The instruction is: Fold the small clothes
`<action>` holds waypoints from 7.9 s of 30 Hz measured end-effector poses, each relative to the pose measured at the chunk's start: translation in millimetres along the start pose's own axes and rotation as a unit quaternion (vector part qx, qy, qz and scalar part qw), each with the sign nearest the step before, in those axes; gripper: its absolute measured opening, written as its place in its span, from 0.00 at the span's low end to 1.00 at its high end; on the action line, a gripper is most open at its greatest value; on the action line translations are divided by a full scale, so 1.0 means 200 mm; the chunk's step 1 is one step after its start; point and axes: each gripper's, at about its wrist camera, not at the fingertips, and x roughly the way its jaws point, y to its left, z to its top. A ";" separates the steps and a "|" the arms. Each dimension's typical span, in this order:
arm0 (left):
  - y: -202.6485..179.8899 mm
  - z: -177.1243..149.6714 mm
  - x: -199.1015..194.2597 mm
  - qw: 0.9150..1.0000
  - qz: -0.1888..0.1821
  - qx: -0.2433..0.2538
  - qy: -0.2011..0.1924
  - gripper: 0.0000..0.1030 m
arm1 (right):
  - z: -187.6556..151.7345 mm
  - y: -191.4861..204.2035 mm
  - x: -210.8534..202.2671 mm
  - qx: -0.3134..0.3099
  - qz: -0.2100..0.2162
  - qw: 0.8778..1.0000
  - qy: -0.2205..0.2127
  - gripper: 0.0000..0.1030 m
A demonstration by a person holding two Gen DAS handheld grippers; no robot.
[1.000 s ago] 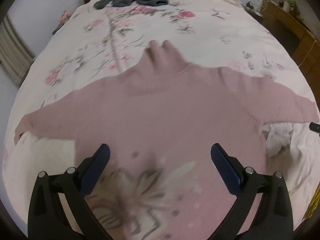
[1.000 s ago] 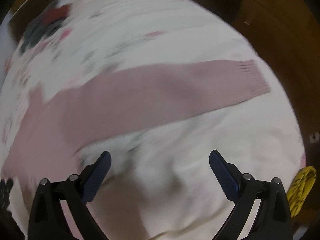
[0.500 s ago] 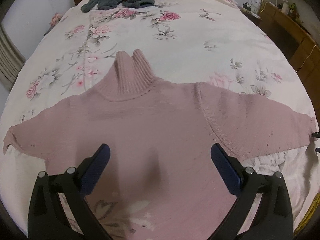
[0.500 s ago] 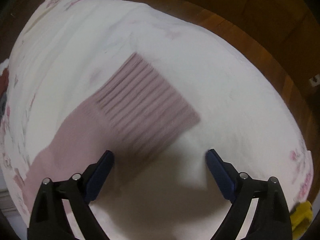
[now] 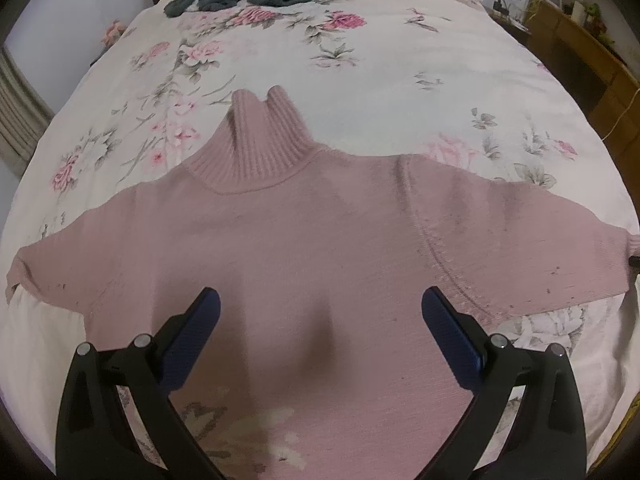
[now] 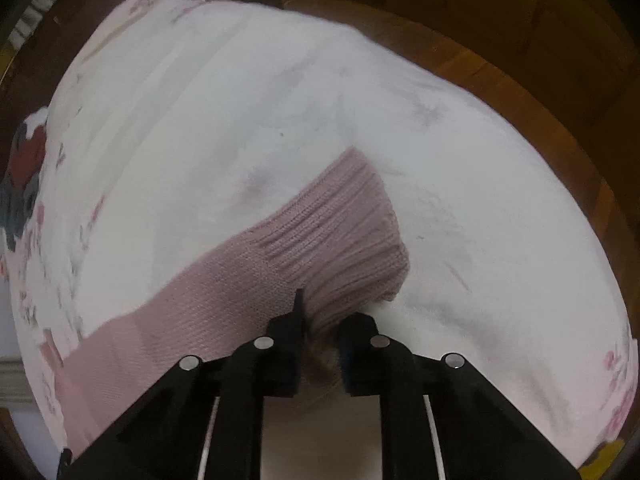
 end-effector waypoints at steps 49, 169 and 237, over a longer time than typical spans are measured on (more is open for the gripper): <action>0.14 -0.01 0.26 0.977 -0.171 -0.087 0.098 0.96 | -1.26 1.50 -0.07 -0.333 0.186 0.924 0.033 0.38; 2.97 -0.50 0.30 0.846 -0.075 -0.527 -0.036 0.62 | -1.89 2.42 0.19 -0.372 0.144 0.909 0.121 0.57; 1.22 -0.16 0.42 0.908 -0.290 -0.297 0.058 0.31 | -1.66 2.12 0.16 -0.322 0.152 0.928 0.111 0.58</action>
